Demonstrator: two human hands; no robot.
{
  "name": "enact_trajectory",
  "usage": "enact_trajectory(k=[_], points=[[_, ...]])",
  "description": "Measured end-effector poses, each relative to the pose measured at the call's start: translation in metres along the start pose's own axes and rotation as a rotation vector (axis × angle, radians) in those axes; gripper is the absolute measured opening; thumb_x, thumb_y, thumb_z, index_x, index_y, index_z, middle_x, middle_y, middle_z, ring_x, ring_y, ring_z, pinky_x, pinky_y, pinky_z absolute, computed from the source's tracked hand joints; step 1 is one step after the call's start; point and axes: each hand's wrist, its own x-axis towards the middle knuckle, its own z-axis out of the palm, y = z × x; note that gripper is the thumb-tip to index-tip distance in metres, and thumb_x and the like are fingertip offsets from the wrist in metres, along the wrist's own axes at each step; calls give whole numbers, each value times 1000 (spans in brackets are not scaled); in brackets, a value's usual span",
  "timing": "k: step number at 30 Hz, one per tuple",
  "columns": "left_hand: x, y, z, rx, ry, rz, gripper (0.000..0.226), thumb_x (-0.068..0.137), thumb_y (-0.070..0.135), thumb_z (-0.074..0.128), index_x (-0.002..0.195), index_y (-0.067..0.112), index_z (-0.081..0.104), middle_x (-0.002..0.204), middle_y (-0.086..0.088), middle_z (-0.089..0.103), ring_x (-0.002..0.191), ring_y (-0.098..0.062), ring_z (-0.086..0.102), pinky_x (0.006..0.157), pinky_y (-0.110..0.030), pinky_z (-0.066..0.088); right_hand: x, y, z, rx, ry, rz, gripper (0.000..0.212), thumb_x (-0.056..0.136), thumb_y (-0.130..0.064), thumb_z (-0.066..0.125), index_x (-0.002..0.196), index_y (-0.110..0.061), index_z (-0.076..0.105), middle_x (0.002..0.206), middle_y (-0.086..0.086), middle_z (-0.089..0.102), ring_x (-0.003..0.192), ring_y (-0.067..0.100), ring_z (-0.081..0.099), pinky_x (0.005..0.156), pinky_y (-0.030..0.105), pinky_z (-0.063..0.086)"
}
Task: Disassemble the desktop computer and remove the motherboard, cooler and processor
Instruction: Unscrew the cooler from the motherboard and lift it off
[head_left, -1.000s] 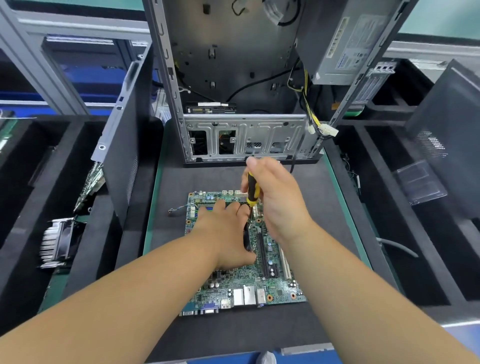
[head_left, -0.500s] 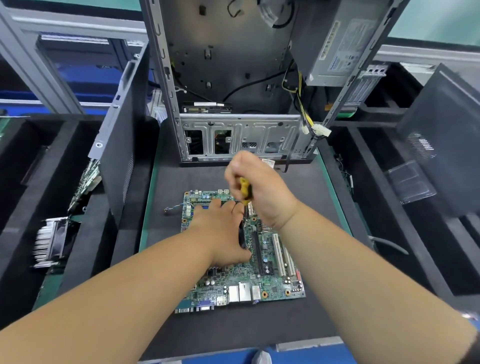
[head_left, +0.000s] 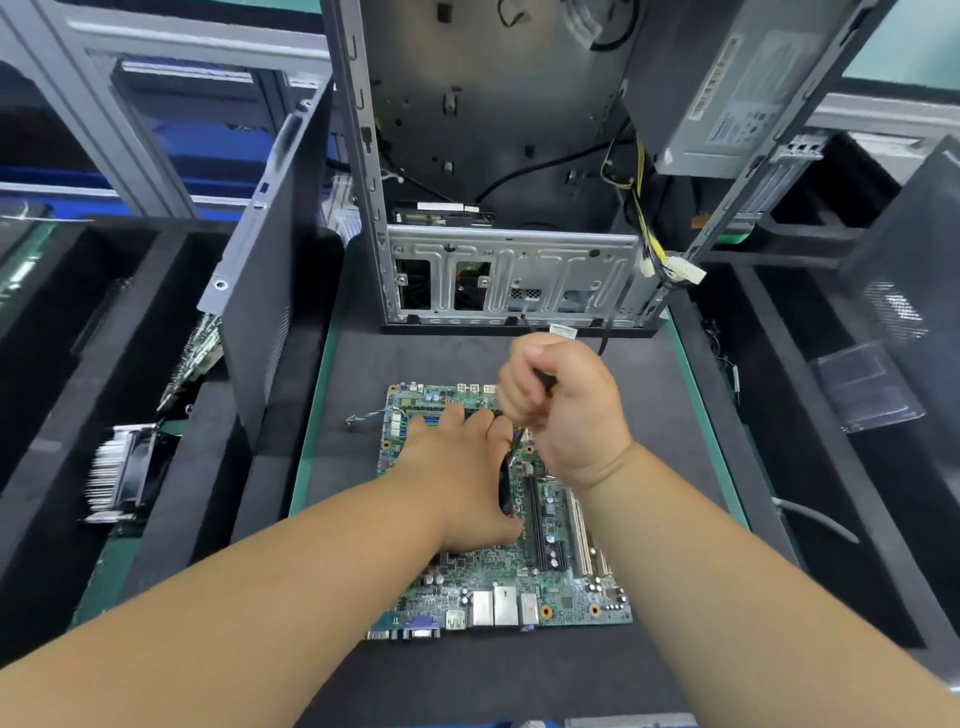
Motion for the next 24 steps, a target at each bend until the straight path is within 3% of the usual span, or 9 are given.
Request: enact_trajectory(k=[2, 6, 8, 10, 12, 14, 18, 24], points=[[-2, 1, 0, -7, 20, -1, 94, 61, 78, 44, 134, 20, 29, 127, 0, 39, 114, -26, 34, 87, -51, 34, 0, -10, -13, 125, -21, 82, 33, 77, -19, 40, 44, -17, 39, 41, -4, 23, 42, 7, 16, 46, 20, 14], [-3, 0, 0, -28, 1, -3, 104, 63, 79, 42, 145, 20, 20, 140, 0, 32, 126, -28, 29, 97, -56, 32, -4, -11, -10, -59, -51, 89, 22, 83, -21, 43, 63, -14, 46, 54, 1, 40, 47, 15, 30, 53, 39, 15], [-2, -2, 1, -15, 3, 6, 101, 63, 79, 40, 142, 21, 21, 137, 1, 32, 125, -27, 29, 97, -56, 32, -10, -6, -1, -138, 111, 75, 20, 79, -31, 60, 69, -17, 51, 66, 1, 51, 60, 19, 45, 61, 38, 28], [-2, -2, 2, -25, 6, 3, 100, 63, 79, 41, 143, 21, 20, 137, 1, 33, 125, -28, 29, 97, -56, 33, -16, -1, -1, -191, 302, 26, 27, 73, -47, 69, 67, -22, 59, 68, -3, 60, 68, 18, 55, 64, 29, 43], [-2, -3, 2, -38, 12, 2, 101, 63, 79, 41, 143, 22, 19, 137, 1, 34, 125, -28, 30, 97, -56, 33, -19, 2, -2, -186, 415, -16, 29, 77, -52, 68, 72, -24, 68, 72, -3, 66, 73, 16, 62, 62, 21, 47], [-3, -2, 2, -53, 29, 5, 98, 62, 77, 43, 140, 23, 23, 133, 2, 37, 121, -26, 33, 94, -54, 35, -19, 7, 3, -173, 441, -37, 34, 86, -55, 58, 74, -25, 70, 71, -3, 63, 70, 14, 59, 63, 21, 46], [-5, -2, 0, -77, 39, 0, 92, 62, 76, 46, 136, 24, 32, 131, 3, 40, 120, -26, 34, 95, -54, 35, -13, 17, 16, -189, 277, -59, 53, 98, -47, 35, 57, -20, 55, 51, -7, 41, 50, 11, 36, 50, 20, 32], [-8, -1, -2, -12, 46, 6, 102, 63, 78, 43, 144, 18, 24, 138, 0, 36, 123, -27, 33, 97, -53, 35, 13, -3, 0, 60, -94, 124, 54, 94, -38, 33, 46, -15, 42, 38, -6, 24, 39, 11, 14, 43, 23, 11]])
